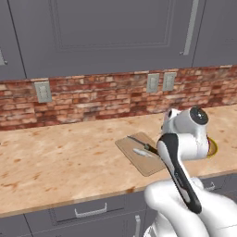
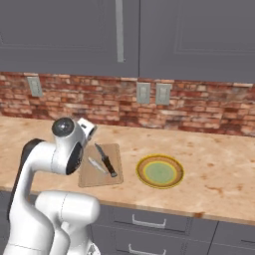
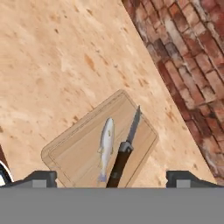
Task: Pick up the knife from the drawer and place it on the cutting board. Then place the meat from the plate to the cutting board.
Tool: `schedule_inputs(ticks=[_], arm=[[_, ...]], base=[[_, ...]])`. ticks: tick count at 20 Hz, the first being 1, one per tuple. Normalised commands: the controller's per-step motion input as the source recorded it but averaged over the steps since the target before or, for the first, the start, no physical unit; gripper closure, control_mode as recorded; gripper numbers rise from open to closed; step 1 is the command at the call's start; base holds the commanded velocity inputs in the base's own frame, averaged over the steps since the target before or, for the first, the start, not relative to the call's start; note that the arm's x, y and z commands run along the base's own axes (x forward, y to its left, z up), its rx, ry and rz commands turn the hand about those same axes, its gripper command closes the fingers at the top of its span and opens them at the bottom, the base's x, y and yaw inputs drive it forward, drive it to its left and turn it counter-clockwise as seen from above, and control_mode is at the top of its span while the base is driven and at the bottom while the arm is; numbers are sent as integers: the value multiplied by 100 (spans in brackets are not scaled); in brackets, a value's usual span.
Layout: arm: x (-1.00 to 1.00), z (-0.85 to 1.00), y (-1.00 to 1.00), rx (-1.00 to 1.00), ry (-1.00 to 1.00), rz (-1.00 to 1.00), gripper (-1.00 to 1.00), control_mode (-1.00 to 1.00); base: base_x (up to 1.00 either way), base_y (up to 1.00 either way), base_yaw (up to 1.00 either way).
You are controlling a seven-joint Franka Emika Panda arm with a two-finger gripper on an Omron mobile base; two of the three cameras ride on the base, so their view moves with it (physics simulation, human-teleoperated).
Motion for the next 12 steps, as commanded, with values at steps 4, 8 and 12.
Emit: schedule_inputs(ticks=[4, 8, 12], arm=[[-93, 97, -36, 0, -13, 0, -100, -100], [-100, 73, -51, 1, -4, 0, -100, -100], [-100, 19, -58, 2, -4, 0, -100, -100]], base=[[0, 0, 0], [0, 0, 0], [0, 0, 0]])
